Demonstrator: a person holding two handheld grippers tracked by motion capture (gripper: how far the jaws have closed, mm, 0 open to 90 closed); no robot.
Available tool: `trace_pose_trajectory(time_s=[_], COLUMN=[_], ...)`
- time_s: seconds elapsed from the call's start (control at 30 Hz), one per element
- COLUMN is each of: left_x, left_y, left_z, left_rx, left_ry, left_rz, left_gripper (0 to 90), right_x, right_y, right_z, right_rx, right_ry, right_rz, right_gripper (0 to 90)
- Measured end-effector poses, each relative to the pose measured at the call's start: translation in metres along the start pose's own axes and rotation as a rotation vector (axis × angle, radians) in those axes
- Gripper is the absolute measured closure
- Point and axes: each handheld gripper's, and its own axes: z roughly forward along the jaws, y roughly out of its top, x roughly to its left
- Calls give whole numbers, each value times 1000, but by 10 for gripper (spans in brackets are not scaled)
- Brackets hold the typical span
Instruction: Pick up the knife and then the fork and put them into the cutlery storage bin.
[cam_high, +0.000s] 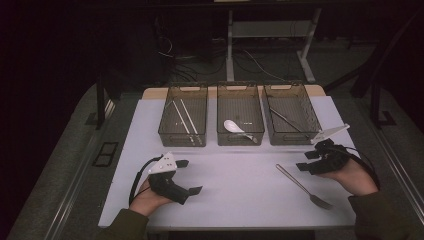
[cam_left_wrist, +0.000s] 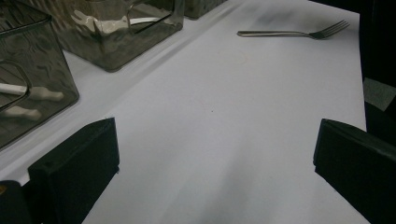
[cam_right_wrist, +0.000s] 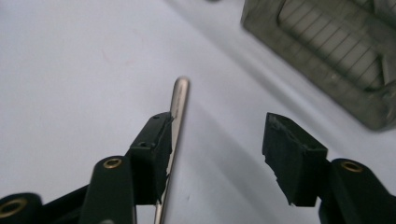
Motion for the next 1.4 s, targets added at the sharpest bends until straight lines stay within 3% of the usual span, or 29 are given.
trace_pose_trajectory(time_s=[0.47, 0.77, 1.13, 1.4], left_x=[-1, -1, -1, -1], left_y=[0, 0, 0, 0], left_z=[0, 0, 1, 0], left_rx=[2, 3, 7, 5], left_ry=[2, 4, 4, 5], left_rz=[-3, -3, 5, 2], left_gripper=[0, 0, 0, 0], right_x=[24, 30, 38, 33], right_y=[-12, -16, -12, -13], right_z=[20, 29, 33, 31], right_rx=[237, 326, 365, 354], right_ry=[45, 37, -24, 2], right_rz=[-23, -36, -70, -71], right_gripper=[648, 728, 823, 838])
